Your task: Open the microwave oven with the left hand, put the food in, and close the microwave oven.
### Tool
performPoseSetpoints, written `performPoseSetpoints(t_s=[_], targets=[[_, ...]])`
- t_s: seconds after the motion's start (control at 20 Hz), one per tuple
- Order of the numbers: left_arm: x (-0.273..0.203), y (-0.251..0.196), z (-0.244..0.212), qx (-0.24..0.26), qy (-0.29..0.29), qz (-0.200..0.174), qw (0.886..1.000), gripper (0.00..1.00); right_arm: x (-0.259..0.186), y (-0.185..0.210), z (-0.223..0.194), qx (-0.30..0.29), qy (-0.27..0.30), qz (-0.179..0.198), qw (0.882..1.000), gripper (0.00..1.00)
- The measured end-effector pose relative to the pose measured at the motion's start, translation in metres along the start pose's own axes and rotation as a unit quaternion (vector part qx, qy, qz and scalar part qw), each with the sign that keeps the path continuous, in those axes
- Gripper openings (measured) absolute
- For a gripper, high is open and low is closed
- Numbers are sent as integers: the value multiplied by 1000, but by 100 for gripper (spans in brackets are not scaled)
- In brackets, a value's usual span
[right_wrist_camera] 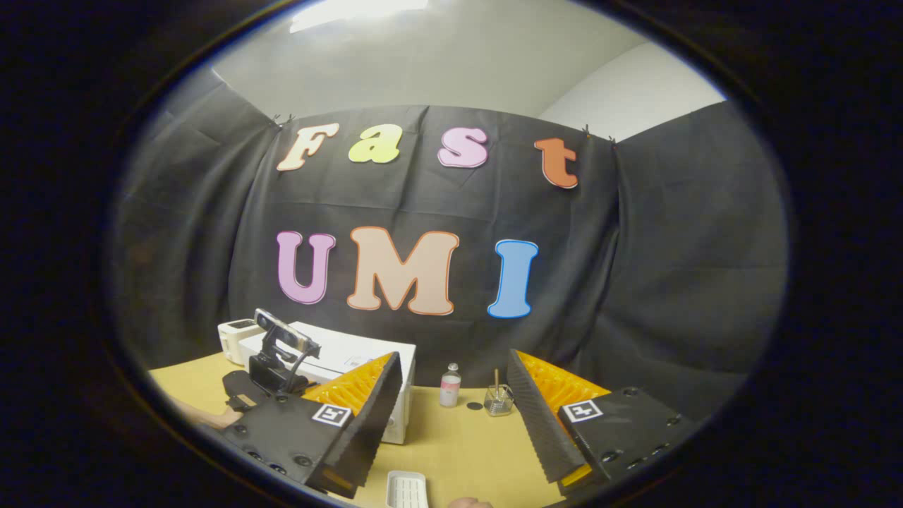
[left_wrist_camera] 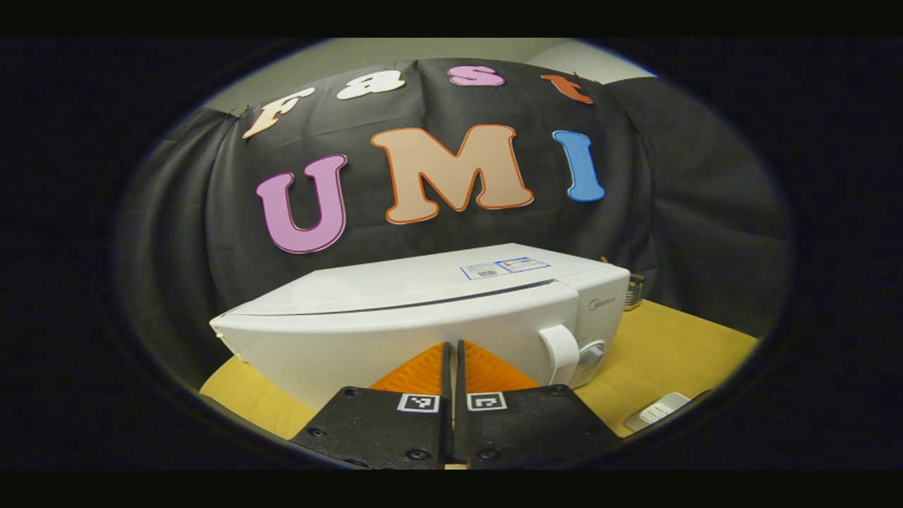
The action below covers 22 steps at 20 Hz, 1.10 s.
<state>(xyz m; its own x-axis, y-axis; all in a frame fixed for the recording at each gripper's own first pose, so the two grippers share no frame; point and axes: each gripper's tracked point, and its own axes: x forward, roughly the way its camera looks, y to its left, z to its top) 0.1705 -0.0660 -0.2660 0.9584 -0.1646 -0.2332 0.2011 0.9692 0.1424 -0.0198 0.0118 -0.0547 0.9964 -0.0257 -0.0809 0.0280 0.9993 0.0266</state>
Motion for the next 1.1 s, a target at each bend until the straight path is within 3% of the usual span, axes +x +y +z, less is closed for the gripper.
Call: performPoseSetpoints(t_s=[0.1, 0.35, 0.75, 0.85, 1.0, 1.05, 1.1], targets=[[7, 2, -11, -7, 25, 0, 1000, 0, 1, 1, -1, 2, 2, 2, 1000, 87], [-8, 12, 13, 2, -2, 7, 1000, 2, -2, 3, -3, -2, 5, 4, 1000, 87], [-107, 33, 105, -35, -69, 10, 997, 0, 3, 16, 1, 4, -5, 9, 1000, 87], [-136, 45, 127, -38, -83, 14, 996, 12, 4, 17, 1, 7, -6, 6, 1000, 87], [-168, 64, 151, -20, -95, 26, 995, 63, 4, 25, 5, 13, -10, 7, 1000, 87], [-179, 69, 155, -19, -97, 31, 995, 95, 4, 28, 7, 15, -13, 8, 1000, 87], [-188, 75, 156, -23, -92, 35, 995, 99, 4, 31, 9, 15, -14, 9, 1000, 87]])
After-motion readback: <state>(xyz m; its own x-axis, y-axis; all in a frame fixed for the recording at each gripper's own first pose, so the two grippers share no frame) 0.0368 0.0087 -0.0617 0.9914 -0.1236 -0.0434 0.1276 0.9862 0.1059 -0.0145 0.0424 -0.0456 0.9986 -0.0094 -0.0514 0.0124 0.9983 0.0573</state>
